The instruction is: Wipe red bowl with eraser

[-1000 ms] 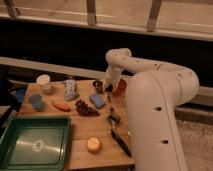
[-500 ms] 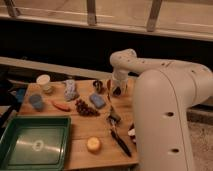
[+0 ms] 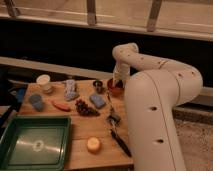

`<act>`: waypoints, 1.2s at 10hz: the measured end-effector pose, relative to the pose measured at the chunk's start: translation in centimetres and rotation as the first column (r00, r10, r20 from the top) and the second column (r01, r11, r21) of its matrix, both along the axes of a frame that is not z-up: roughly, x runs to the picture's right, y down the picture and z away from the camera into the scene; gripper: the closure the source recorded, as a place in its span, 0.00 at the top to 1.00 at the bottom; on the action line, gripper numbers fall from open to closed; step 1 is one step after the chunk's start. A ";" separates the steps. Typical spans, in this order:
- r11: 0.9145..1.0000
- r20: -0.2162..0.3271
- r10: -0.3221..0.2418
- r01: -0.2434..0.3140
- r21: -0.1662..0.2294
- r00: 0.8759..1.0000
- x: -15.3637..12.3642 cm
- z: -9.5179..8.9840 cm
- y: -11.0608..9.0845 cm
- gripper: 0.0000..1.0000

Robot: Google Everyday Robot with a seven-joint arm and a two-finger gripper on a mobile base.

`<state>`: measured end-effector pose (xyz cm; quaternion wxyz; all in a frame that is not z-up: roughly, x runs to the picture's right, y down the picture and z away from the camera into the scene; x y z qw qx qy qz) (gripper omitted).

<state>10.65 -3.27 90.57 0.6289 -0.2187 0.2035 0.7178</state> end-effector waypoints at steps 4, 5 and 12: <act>0.999 0.005 -0.030 0.030 -0.019 1.000 -2.5 -2.3 3.5 0.00; 0.999 -0.007 -0.036 0.035 -0.023 0.999 -2.7 -3.2 4.4 0.00; 0.999 -0.053 -0.043 0.042 -0.016 0.998 -0.1 -1.3 0.8 0.00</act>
